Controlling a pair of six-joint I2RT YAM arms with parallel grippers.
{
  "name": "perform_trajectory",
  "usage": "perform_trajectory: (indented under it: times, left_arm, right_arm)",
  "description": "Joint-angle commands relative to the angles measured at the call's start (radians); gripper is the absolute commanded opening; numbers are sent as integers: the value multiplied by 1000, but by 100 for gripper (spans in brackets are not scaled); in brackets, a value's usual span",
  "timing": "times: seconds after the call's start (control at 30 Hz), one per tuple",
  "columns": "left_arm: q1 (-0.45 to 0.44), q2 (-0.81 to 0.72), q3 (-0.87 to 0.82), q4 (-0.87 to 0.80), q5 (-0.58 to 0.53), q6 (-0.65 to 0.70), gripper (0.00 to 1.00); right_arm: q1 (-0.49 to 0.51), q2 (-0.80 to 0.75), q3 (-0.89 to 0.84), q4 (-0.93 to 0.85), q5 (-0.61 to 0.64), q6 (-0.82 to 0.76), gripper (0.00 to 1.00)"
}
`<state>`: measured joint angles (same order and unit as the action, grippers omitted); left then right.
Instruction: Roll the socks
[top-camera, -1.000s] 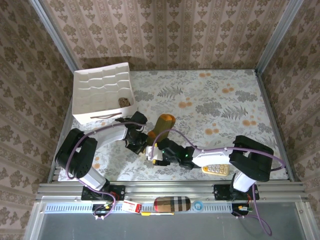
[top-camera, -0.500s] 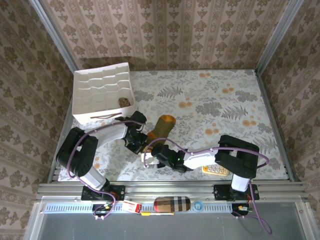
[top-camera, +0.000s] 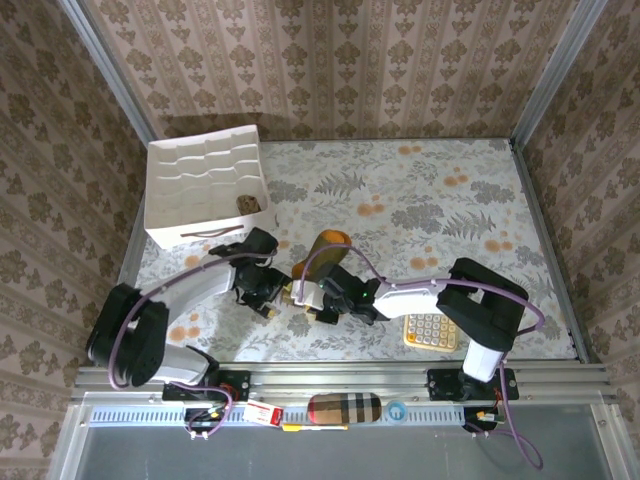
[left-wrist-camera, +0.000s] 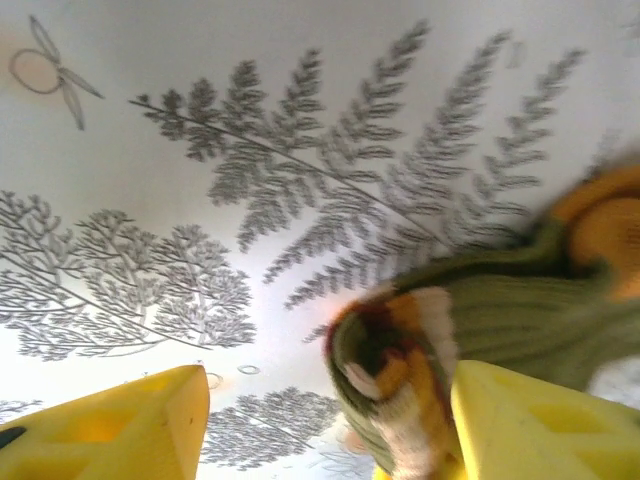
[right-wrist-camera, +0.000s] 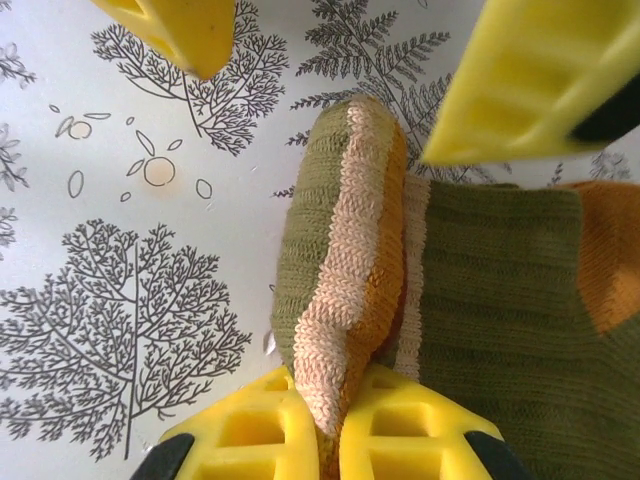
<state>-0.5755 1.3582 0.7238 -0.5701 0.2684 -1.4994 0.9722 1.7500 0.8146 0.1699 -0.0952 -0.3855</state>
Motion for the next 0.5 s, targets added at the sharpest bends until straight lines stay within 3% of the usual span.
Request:
perform_trajectory:
  times: [0.0, 0.27, 0.47]
  left_arm:
    - [3, -71, -46, 109, -21, -13, 67]
    - [-47, -190, -160, 209, -13, -64, 58]
    - [-104, -154, -203, 392, -30, -125, 60]
  right_arm:
    - [-43, 63, -44, -235, -151, 103, 0]
    - [-147, 102, -11, -288, -308, 191, 0]
    - [-199, 129, -19, -269, -387, 268, 0]
